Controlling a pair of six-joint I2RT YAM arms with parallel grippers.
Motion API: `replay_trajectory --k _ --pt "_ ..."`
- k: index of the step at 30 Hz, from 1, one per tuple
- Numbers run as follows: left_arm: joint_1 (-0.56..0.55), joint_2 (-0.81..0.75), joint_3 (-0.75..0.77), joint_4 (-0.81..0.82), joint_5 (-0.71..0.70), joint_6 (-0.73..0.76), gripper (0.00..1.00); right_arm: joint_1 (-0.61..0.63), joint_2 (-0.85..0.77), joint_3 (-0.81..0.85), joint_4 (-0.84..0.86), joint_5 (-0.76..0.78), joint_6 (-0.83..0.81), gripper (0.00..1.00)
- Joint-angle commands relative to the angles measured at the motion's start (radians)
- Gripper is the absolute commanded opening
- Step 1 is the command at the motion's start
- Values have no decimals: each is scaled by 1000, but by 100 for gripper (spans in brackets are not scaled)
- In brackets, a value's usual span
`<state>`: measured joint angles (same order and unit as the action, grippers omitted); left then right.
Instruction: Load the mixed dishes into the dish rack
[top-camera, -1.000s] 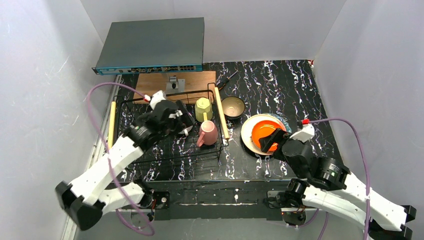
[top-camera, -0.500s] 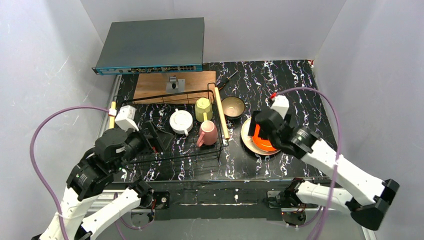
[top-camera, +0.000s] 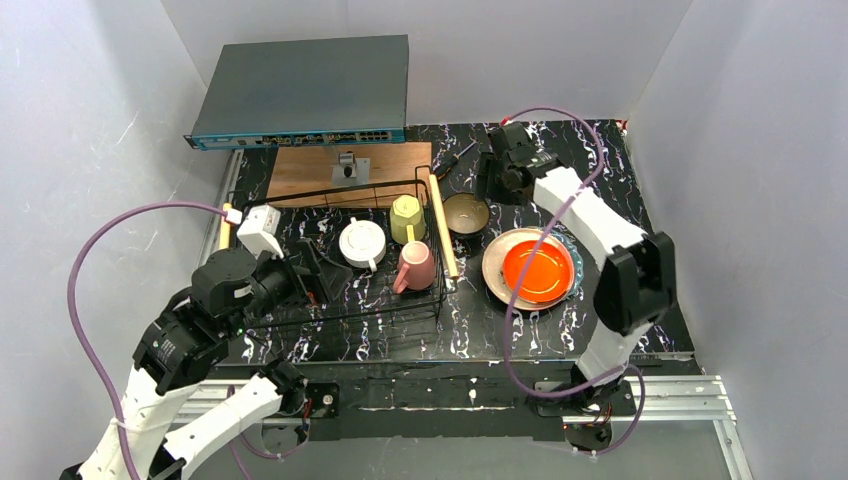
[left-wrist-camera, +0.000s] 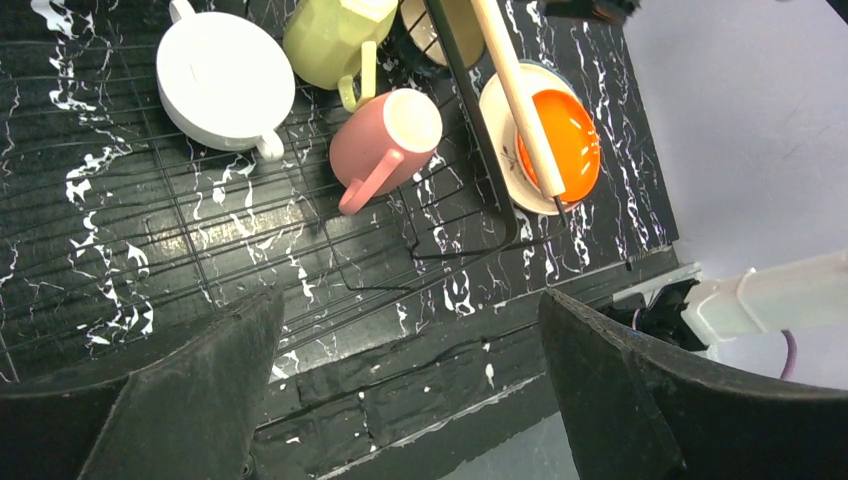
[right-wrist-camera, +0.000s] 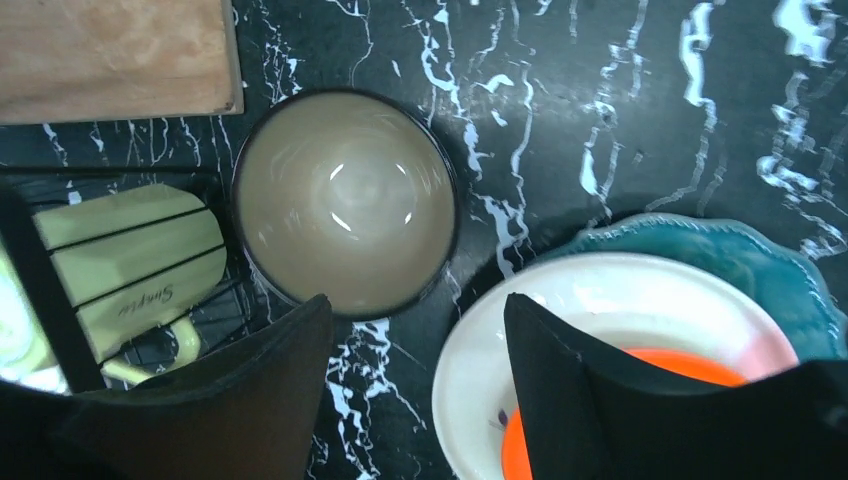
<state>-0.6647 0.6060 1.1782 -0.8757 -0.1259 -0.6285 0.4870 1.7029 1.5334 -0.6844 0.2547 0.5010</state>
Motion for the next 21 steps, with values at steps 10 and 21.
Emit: replay_trajectory --k 10,21 --pt "4 -98 -87 -10 54 -63 98 -80 357 148 27 -246 -80 62" --pt "5 -49 -58 -32 48 -43 98 -98 241 18 116 -133 -52 3"
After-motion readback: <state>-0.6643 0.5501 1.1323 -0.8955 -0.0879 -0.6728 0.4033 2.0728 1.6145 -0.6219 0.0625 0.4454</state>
